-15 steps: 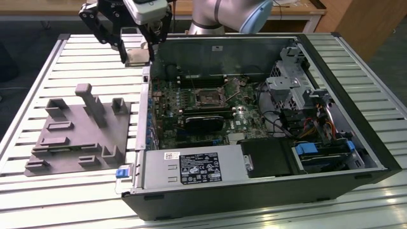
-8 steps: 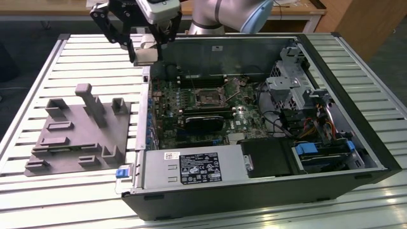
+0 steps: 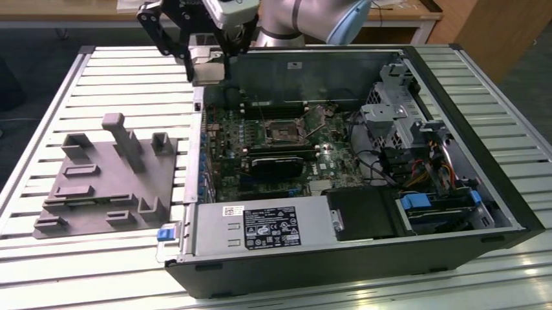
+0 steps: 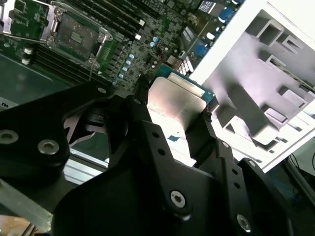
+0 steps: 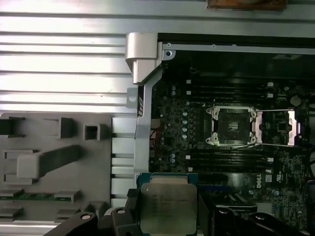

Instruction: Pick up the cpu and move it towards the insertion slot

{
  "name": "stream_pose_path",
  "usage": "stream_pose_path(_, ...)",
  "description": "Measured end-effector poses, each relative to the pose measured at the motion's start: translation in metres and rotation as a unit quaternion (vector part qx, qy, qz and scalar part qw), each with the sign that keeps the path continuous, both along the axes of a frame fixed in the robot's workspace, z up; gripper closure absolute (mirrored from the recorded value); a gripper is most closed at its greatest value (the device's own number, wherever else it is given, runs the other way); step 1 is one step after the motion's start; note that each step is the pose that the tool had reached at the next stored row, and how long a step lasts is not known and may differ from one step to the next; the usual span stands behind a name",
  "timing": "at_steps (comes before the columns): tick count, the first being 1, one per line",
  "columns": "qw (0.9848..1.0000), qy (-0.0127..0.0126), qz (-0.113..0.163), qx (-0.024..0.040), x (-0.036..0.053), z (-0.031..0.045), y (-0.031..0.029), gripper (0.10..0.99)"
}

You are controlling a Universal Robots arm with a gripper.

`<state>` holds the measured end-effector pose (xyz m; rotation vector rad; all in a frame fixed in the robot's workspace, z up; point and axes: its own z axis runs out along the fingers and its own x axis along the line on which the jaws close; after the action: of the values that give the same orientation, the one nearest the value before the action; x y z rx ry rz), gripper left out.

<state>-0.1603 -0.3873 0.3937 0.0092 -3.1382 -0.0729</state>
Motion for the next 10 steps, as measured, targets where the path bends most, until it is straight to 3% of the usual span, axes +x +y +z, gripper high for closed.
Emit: stream_pose_path(10,1.0,0.0,0.0,0.0001,0.0091,-0.0006,0.0111,0.541)
